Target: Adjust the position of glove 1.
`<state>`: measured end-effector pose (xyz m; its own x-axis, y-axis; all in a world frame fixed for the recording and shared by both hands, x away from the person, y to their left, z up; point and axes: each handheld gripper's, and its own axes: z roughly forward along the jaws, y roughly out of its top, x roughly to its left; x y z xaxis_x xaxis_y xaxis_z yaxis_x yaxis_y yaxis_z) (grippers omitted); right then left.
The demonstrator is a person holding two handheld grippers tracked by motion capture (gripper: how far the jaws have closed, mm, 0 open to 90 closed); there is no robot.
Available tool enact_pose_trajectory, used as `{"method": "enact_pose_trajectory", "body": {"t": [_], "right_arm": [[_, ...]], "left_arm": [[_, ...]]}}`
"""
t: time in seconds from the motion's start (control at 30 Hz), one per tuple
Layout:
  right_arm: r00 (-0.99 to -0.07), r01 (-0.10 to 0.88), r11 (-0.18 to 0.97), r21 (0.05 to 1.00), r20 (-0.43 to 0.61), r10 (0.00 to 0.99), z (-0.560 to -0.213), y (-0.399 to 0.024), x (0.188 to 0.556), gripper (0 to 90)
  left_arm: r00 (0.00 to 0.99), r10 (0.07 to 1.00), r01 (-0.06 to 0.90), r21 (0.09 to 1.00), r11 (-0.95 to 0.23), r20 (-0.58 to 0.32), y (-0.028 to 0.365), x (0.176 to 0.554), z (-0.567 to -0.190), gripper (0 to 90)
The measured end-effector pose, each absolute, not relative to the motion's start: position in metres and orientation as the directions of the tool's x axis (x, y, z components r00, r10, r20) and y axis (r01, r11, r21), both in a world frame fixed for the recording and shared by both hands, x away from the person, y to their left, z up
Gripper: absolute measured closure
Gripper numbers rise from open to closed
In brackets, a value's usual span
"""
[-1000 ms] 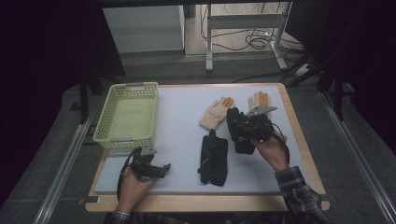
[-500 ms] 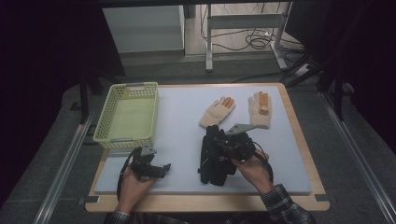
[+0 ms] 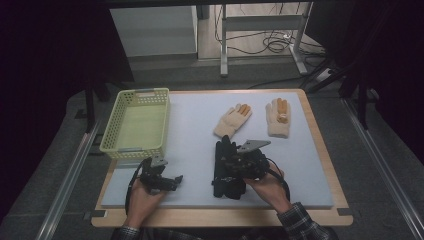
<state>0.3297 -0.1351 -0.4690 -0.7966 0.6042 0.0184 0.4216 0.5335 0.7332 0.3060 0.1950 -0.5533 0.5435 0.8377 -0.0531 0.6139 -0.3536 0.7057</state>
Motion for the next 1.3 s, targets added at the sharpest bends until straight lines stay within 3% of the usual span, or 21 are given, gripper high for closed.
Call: {"method": "enact_pose_trajectory", "body": {"t": [0.2, 0.47, 0.8, 1.13, 1.3], "right_arm": [[-0.804, 0.414, 0.563, 0.715, -0.002, 0.594, -0.479, -0.149, 0.322, 63.3], [-0.789, 0.459, 0.519, 0.722, 0.062, 0.611, -0.486, -0.176, 0.316, 67.9], [-0.821, 0.471, 0.534, 0.702, 0.128, 0.557, -0.503, -0.169, 0.307, 75.5], [-0.822, 0.429, 0.532, 0.73, 0.071, 0.565, -0.491, -0.176, 0.307, 73.6], [-0.826, 0.418, 0.573, 0.705, 0.032, 0.563, -0.502, -0.191, 0.308, 83.1]], "left_arm": [[0.546, 0.836, 0.613, 0.704, -0.359, -0.05, 0.195, 0.306, -0.553, 3.9], [0.546, 0.836, 0.613, 0.704, -0.359, -0.049, 0.195, 0.306, -0.553, 3.9], [0.546, 0.836, 0.614, 0.703, -0.359, -0.05, 0.195, 0.306, -0.553, 3.9], [0.546, 0.836, 0.614, 0.703, -0.359, -0.05, 0.195, 0.306, -0.553, 3.9], [0.546, 0.836, 0.614, 0.703, -0.359, -0.05, 0.195, 0.306, -0.553, 3.9]]}}
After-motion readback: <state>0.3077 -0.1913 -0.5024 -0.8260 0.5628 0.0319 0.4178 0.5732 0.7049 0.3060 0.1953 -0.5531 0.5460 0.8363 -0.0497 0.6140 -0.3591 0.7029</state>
